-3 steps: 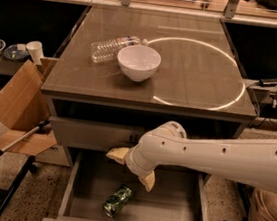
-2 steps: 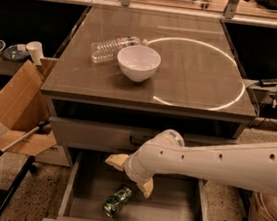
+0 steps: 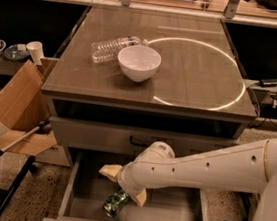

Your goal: Pick green can from middle drawer and place on counter

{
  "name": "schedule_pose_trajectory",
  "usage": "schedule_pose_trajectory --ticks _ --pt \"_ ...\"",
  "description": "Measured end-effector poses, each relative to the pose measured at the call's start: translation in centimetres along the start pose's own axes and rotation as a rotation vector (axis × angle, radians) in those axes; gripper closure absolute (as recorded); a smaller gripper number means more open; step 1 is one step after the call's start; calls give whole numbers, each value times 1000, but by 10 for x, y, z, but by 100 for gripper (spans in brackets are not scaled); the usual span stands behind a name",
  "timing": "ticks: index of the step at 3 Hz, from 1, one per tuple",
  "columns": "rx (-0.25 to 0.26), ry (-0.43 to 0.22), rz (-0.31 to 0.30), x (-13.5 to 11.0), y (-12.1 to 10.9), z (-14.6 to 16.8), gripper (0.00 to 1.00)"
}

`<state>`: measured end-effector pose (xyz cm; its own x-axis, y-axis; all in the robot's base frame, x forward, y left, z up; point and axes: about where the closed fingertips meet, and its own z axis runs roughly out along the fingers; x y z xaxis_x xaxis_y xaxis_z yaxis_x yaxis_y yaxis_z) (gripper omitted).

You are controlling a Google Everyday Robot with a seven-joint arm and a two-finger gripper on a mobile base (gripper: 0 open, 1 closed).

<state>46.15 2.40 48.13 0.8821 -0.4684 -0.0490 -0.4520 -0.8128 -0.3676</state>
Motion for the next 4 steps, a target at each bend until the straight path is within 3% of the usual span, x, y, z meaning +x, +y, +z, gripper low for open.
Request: schedule_pose_trajectory --ticks 4 --pt "13 -29 56 2 0 68 0"
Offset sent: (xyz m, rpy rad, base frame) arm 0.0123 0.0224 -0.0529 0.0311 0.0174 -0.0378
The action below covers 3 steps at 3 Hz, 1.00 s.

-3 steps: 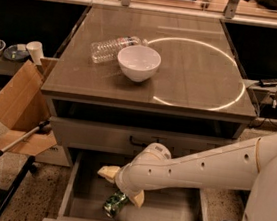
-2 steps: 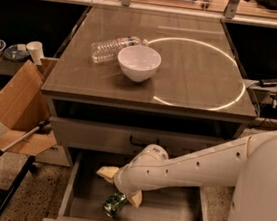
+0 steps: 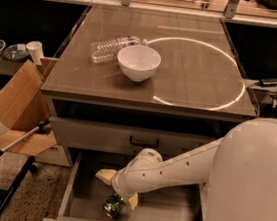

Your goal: Pick green can from middle drawer and place on counter

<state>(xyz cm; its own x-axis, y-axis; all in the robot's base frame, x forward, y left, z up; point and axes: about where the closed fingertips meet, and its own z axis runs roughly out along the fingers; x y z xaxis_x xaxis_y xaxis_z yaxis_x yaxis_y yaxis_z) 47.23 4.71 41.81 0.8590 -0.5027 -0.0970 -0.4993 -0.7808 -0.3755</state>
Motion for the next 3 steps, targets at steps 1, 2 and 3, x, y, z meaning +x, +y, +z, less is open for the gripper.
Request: schedule_pose_trajectory --ticks 1,2,3 --pt "-5 -4 23 2 3 16 0" --pt "1 -5 38 4 6 28 0" --pt "-3 -14 50 7 11 43 0"
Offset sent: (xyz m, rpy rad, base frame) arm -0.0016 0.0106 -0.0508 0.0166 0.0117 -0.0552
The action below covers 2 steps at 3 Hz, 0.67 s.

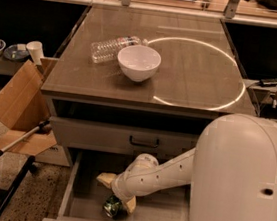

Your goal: Pick green can from middle drawer and place on counter

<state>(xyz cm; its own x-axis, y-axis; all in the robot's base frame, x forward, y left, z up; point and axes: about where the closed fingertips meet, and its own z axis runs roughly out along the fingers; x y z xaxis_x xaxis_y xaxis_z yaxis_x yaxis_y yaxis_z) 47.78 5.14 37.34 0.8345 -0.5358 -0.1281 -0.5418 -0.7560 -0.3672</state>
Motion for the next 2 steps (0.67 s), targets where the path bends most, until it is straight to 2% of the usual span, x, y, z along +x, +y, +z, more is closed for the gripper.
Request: schedule_pose_trajectory --ticks 1,2 --pt "-29 -15 7 2 4 23 3" --pt "-32 -18 9 1 4 24 25"
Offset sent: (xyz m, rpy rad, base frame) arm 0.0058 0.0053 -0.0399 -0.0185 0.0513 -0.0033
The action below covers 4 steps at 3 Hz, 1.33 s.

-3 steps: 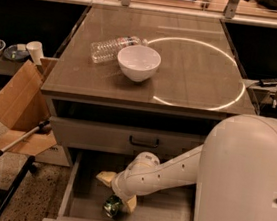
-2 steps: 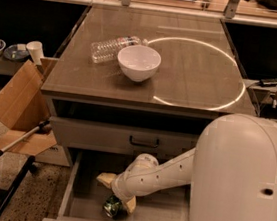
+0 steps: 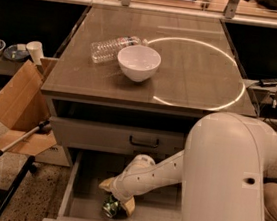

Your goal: Pick green can from middle drawer and place on counter

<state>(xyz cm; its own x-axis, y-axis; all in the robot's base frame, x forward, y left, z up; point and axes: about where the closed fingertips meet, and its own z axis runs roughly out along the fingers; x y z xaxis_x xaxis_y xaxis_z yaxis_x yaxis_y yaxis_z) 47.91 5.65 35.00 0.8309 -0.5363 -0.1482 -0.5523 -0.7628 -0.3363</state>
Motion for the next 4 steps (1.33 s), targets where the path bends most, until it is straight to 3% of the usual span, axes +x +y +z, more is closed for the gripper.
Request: schedule_pose_trajectory --ticks 2,3,4 --pt "3 1 1 -1 -1 -10 87" --pt "56 25 20 -4 25 -54 100" --pt "105 36 25 -25 60 -102 100"
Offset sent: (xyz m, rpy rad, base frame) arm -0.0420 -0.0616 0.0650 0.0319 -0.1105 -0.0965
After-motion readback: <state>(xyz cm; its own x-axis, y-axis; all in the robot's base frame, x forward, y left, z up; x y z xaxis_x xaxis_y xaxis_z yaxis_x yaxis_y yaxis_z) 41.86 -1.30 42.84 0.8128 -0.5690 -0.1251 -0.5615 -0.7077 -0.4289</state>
